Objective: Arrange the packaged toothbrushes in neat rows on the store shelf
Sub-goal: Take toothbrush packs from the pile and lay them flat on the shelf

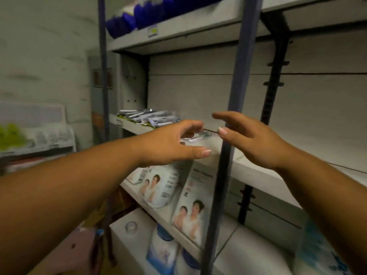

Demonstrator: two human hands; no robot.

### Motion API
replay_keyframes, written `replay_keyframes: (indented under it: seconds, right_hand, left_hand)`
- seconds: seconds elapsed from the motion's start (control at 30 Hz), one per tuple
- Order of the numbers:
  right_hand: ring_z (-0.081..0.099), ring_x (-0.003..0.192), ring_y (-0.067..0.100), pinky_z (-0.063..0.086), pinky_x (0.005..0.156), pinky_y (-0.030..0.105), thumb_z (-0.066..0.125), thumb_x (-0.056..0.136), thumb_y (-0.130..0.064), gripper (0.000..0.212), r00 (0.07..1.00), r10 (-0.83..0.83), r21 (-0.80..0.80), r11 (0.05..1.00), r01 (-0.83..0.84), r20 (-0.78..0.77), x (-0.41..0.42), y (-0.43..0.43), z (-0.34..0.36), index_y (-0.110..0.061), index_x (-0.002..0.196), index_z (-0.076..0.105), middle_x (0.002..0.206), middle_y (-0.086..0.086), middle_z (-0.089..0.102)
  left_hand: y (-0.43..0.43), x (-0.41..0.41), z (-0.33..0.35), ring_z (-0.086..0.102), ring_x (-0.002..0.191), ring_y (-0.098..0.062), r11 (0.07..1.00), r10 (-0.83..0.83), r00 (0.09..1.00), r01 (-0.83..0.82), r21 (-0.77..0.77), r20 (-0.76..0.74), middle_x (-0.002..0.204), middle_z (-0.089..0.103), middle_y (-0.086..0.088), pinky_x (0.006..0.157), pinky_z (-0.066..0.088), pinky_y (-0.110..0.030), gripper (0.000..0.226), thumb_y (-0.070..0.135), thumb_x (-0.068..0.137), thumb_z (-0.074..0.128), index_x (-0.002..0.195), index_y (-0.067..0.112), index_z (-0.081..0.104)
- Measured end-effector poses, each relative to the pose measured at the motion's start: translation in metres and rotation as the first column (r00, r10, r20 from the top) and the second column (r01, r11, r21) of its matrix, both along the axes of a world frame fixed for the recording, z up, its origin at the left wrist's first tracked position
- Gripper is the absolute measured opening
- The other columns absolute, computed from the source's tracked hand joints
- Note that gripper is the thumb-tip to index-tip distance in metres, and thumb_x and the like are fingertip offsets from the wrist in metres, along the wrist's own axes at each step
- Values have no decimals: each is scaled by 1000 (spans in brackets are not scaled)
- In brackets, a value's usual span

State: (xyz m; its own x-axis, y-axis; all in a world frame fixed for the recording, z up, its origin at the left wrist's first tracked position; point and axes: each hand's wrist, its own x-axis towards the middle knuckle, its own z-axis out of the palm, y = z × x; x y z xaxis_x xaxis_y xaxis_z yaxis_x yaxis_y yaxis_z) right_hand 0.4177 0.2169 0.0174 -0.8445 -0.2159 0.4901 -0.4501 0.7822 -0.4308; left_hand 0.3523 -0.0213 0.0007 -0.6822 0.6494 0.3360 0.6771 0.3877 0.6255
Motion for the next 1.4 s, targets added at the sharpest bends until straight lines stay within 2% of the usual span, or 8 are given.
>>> replay_keyframes:
  seconds: [0.1,0.47,0.73,0.9,0.97,1.07,1.23,1.4]
  right_hand:
    - [42,131,-2,37,98,18,46,92,-69,63,998,55,-24,998,-56,-5,-30,-48,-4,-44,150,39,153,-22,43]
    - [46,136,9,43,108,36,36,81,-87,82,999,-43,-11,999,43,-20,-123,-78,-13,-43,150,39,154,-19,44]
    - [47,127,-3,41,97,18,39,83,-79,73,997,-58,-143,988,50,-50,-187,-74,-39,-45,148,43,150,-21,48]
    - [51,129,-3,46,109,34,47,95,-66,56,998,7,-274,962,-24,-65,-223,-88,-45,-41,145,48,145,-21,54]
    - [54,124,-5,47,107,30,51,99,-54,40,997,24,-292,955,-45,-74,-237,-94,-42,-42,137,53,137,-21,59]
    - [57,121,-4,46,103,25,53,101,-47,38,995,-61,-308,951,33,-81,-256,-94,-34,-35,136,57,133,-19,62]
    - [57,120,-4,43,101,19,54,102,-43,41,956,-291,-369,893,257,-37,-273,-81,-27,-30,140,58,135,-17,62]
    - [62,116,9,48,106,38,57,88,-54,39,864,-487,-521,709,475,126,-300,-61,-28,-32,118,69,126,-12,68]
  left_hand:
    - [-55,-21,-2,41,137,3,999,50,999,-50,22,8,151,43,24,114,40,-37,97,70,69,75,152,40,33]
    - [-93,-108,-9,42,136,3,998,49,999,-50,40,8,152,43,21,114,40,-32,85,54,81,73,153,36,32]
    - [-58,-205,3,41,135,3,998,29,998,-32,-57,-57,153,39,23,109,40,-26,87,62,76,71,151,46,30]
    - [-43,-267,2,43,131,6,999,9,996,-13,-44,-92,153,39,24,98,43,-18,84,59,81,71,152,42,30]
    - [-36,-291,-2,45,133,3,998,-57,997,57,-16,-52,152,44,20,106,45,-30,84,59,79,74,151,41,34]
    - [-23,-326,-10,49,133,0,990,-137,990,138,18,-10,146,51,20,112,43,-41,89,62,72,78,148,38,40]
    - [2,-370,-17,46,135,0,955,-295,954,293,41,45,149,47,19,115,39,-39,97,59,70,80,153,32,35]
    - [20,-398,-18,38,140,1,905,-413,910,408,-119,-18,157,36,21,116,37,-37,103,61,74,76,157,33,23]
